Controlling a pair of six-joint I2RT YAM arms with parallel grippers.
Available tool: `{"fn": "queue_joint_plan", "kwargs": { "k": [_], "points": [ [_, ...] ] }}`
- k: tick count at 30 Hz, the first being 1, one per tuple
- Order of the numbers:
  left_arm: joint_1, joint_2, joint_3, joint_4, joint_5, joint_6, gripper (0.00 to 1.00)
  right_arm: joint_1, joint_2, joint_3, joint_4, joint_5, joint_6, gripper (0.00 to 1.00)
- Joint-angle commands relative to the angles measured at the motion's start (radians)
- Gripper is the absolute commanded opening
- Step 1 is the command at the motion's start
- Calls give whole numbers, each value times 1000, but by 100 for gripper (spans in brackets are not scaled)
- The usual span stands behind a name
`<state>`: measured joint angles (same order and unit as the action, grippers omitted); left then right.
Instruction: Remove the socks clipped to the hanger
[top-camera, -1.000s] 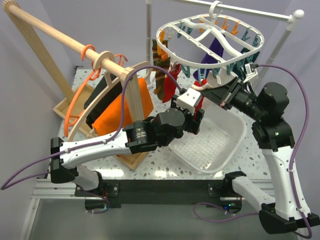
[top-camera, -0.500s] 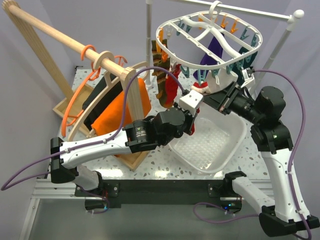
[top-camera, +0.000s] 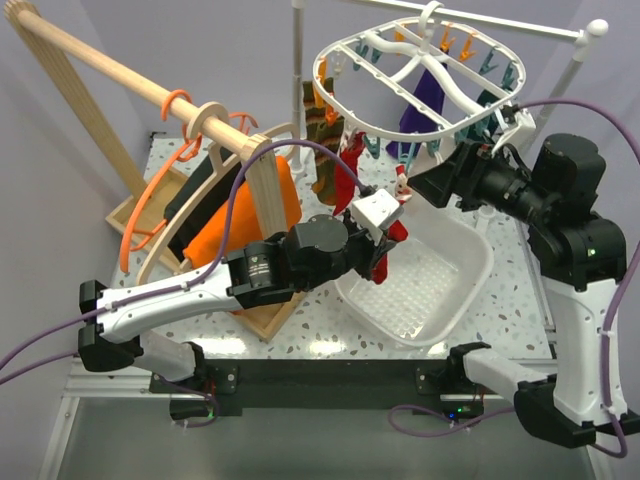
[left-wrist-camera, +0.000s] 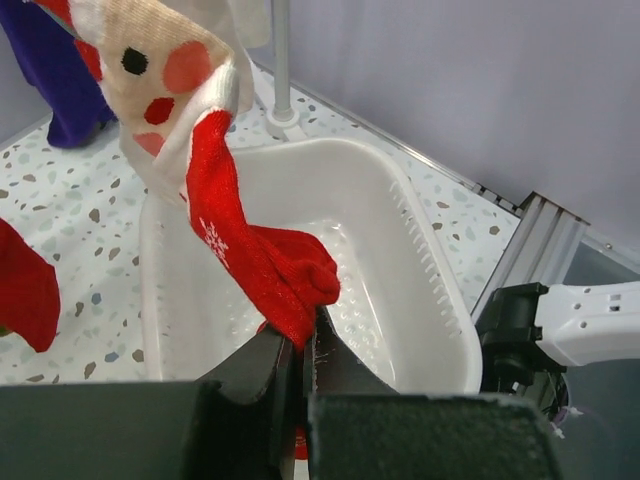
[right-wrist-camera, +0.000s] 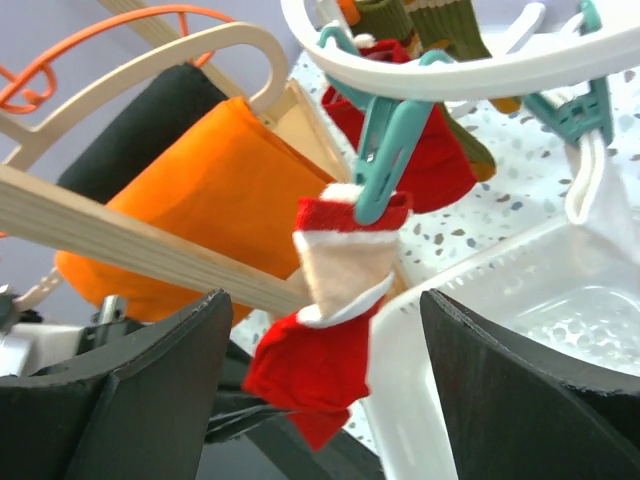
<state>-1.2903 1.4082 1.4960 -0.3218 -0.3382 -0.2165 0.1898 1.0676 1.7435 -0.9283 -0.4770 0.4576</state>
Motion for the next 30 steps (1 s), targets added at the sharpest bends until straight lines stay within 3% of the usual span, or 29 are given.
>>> {"fn": "queue_joint_plan", "kwargs": {
  "k": [1,7,12,17,24,30],
  "points": [
    [3,-23,-2,46,65,17,0,2,86,85,-73,37,-88,81],
    [3,23,30,44,87,19,0,5,204,232,-159,89,-96,80],
    [3,69,70,17,97,23,0,98,296,399,-254,198,-117,80],
    [3,66,67,27,122,9,0,140,249,317,-179,233,-91,81],
    [3,80,70,24,140,-6,0,211,307,424,-291,415,-125,80],
    [3,90,79,24,153,-6,0,235,341,491,-354,475,-151,78]
  ]
}}
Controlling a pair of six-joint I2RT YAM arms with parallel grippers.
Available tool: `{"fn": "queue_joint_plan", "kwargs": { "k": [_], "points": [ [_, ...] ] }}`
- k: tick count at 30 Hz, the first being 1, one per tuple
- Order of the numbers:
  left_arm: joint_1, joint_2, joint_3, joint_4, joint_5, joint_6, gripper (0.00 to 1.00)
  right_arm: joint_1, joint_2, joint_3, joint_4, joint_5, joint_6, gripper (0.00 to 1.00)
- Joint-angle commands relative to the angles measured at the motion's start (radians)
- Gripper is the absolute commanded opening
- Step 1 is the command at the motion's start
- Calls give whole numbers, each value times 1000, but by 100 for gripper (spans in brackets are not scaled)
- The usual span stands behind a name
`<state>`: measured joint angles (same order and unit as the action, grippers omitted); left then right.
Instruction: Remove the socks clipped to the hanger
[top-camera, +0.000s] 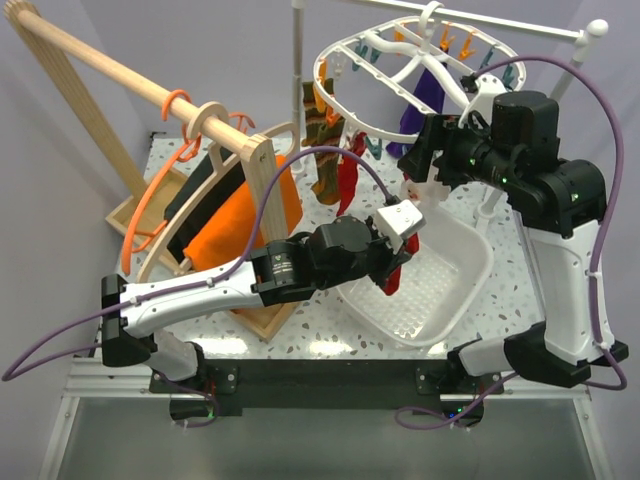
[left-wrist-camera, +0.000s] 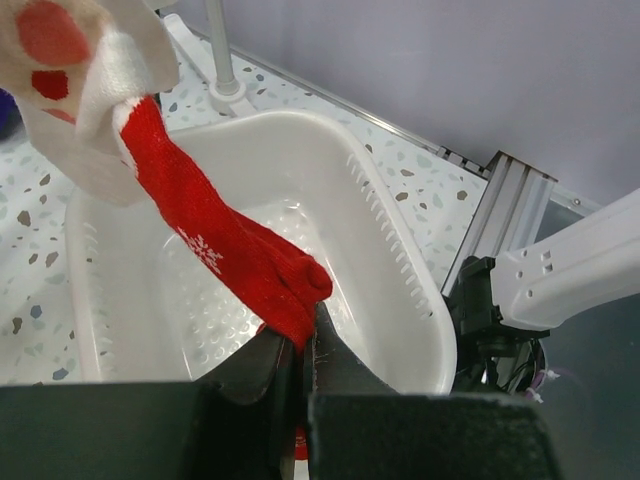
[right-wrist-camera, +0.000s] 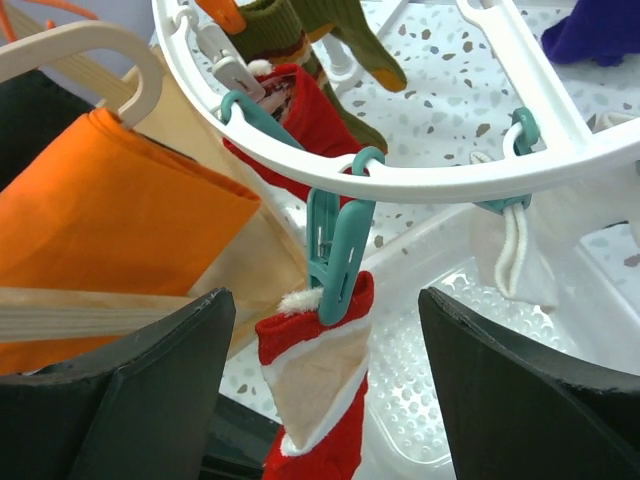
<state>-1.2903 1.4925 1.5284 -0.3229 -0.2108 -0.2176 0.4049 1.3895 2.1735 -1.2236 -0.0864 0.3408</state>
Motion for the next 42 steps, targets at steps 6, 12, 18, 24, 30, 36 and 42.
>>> {"fn": "queue_joint_plan", "kwargs": {
  "k": [6,12,18,24,30,36,42],
  "points": [
    [3,18,59,22,36,-9,0,172,123,193,-157,293,-51,77],
    [3,25,61,16,45,-16,0,253,161,230,-183,456,-55,77],
    [5,29,59,19,51,-16,0,278,200,270,-223,574,-66,76],
    [3,37,64,19,63,-17,0,290,215,282,-231,606,-72,66],
    [3,35,65,18,63,-19,0,295,217,278,-223,597,-71,62],
    [2,37,68,13,68,-19,0,302,212,240,-232,623,-66,63],
    [3,35,75,8,65,-12,0,305,183,198,-214,645,-66,54]
  ]
}}
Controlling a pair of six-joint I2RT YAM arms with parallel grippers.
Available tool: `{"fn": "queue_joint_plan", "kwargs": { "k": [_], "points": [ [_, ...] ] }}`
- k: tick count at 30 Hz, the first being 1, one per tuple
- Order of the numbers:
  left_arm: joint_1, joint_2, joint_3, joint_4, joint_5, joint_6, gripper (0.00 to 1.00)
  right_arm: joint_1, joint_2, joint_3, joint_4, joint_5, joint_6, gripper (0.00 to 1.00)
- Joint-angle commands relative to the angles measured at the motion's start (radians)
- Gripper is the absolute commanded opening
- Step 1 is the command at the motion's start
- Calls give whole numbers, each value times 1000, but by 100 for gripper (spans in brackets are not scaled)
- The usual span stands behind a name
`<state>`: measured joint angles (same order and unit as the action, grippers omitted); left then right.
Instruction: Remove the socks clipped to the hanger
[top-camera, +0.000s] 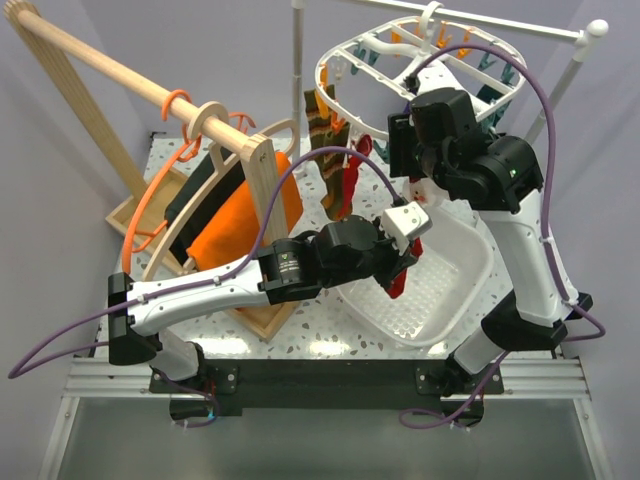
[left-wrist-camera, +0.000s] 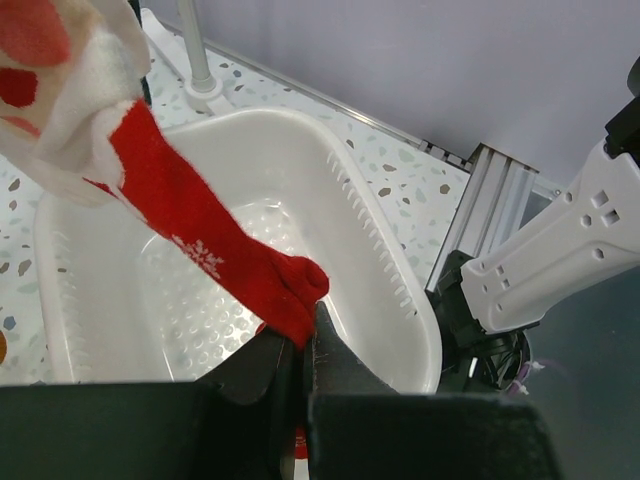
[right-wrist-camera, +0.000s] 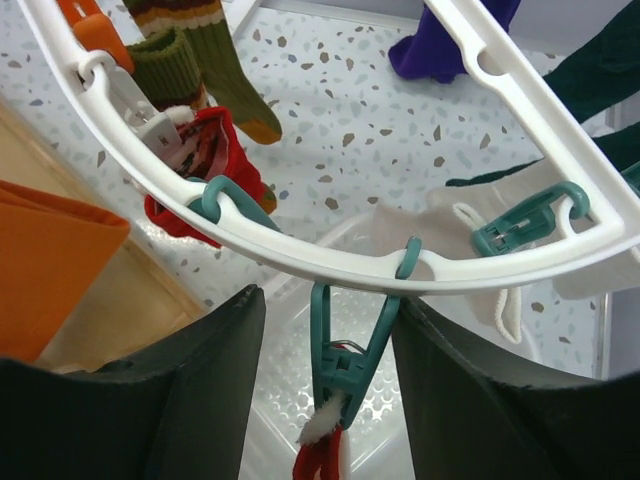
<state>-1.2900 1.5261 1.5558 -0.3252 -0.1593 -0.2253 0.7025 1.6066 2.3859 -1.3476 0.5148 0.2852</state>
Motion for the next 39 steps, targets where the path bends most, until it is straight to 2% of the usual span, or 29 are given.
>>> {"fn": "queue_joint_plan", "kwargs": {
  "k": [1,3,9,17,32,36,37,39],
  "points": [
    [3,3,50,9,14,-5,0,8,-33,-13,-88,48,-11,53],
    [3,3,52,11,17,-5,0,6,-31,-10,-88,53,-12,52],
    [3,11,56,2,33,-5,0,8,-40,-22,-79,76,-17,37],
    [3,23,66,-18,79,1,0,8,-105,-91,2,73,-32,0],
    [3,68,63,6,53,-19,0,8,-146,-120,19,36,2,0],
    [3,82,63,21,30,-22,16,8,-158,-125,22,7,12,0],
    [3,82,61,21,23,-22,25,6,-160,-125,24,2,11,0],
    [3,74,52,31,15,-19,34,6,-160,-116,19,-2,14,0]
  ]
}}
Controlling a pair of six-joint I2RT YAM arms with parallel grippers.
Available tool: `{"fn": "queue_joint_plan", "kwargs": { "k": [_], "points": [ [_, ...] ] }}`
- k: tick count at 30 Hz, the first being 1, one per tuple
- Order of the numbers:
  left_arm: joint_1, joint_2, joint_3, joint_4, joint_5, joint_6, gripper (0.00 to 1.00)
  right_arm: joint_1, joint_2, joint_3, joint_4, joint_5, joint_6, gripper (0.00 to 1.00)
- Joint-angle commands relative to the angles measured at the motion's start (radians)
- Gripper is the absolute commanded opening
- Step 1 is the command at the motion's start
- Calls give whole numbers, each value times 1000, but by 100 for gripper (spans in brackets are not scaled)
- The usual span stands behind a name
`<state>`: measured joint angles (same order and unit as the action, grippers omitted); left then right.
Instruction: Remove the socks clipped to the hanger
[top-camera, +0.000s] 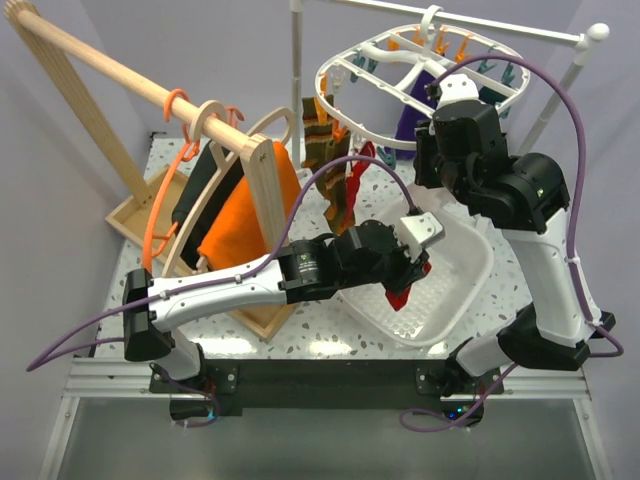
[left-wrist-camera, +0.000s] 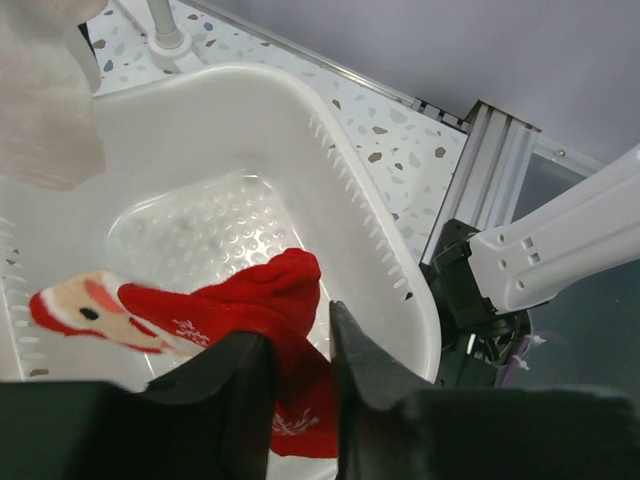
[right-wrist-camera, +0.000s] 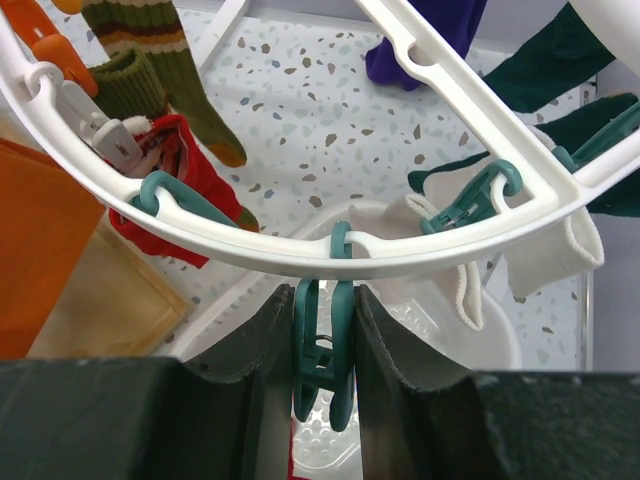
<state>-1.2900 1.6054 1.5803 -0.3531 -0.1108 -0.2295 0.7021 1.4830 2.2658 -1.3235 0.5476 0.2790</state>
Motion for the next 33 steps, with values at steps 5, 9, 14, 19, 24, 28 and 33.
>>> {"fn": "queue_joint_plan", "kwargs": {
  "k": [5,9,14,19,24,28,33],
  "points": [
    [3,-58,-31,108,-46,-2,72,7,-43,5,-5,-57,19,0],
    [3,-113,-66,146,-61,12,80,7,-58,-23,18,-86,23,0],
    [3,-159,-97,180,-133,16,78,7,-61,-46,26,-107,23,7],
    [3,-194,-126,247,-185,19,77,5,-82,-75,47,-112,22,29],
    [3,-188,-118,263,-175,21,76,7,-96,-80,38,-115,20,56],
    [3,-191,-129,259,-188,22,76,7,-118,-100,18,-78,22,64],
    [3,-191,-131,256,-202,25,76,7,-164,-118,-3,-71,26,76]
  ]
}}
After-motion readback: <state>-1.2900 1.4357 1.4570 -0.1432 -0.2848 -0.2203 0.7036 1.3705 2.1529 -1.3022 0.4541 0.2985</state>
